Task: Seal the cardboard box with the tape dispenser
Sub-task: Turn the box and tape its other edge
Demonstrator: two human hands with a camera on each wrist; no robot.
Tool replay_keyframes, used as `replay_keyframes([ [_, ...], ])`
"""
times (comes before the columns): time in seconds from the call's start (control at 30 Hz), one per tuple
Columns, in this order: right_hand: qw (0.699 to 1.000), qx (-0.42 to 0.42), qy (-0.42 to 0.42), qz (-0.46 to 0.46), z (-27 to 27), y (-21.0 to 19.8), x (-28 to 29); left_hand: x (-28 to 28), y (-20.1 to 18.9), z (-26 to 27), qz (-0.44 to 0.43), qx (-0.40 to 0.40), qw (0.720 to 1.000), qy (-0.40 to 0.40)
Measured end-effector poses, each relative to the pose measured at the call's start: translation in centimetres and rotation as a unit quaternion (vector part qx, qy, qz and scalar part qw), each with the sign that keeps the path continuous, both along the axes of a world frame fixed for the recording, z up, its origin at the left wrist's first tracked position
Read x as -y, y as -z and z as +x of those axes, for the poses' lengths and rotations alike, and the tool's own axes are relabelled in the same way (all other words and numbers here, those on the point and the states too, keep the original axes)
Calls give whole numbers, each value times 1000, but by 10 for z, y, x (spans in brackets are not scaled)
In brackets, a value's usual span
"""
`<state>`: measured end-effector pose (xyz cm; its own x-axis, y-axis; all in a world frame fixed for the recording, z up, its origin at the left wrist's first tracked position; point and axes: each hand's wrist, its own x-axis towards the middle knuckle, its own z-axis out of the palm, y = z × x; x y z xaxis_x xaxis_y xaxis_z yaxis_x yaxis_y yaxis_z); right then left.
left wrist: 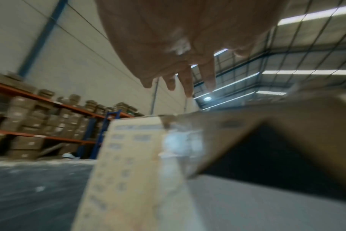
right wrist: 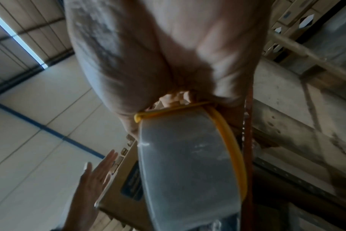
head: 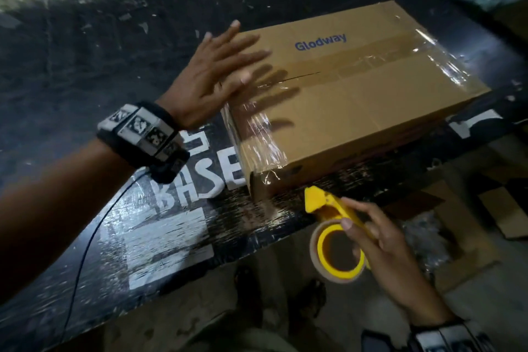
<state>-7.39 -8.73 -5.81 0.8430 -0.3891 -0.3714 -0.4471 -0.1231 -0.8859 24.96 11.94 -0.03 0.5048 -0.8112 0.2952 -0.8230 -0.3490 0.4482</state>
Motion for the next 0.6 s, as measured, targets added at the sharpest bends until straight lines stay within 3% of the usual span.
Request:
replay_keyframes([
  [0.1, 998, 55, 14, -11, 9, 0, 7, 4, -6, -62, 82, 11, 992, 100],
  [0.23, 996, 81, 29, 2, 14, 0, 16, 2, 18, -89, 182, 86, 974, 107],
  [0.33, 994, 99, 45, 21, 10, -1, 25, 1, 23, -93, 187, 100, 974, 87],
  [0.43, 990, 113, 75, 33, 3, -2, 40, 6, 15, -102, 170, 50, 983, 57],
  [0.6, 984, 122, 122, -38, -13, 6, 103, 56, -10, -125, 117, -3, 993, 6],
])
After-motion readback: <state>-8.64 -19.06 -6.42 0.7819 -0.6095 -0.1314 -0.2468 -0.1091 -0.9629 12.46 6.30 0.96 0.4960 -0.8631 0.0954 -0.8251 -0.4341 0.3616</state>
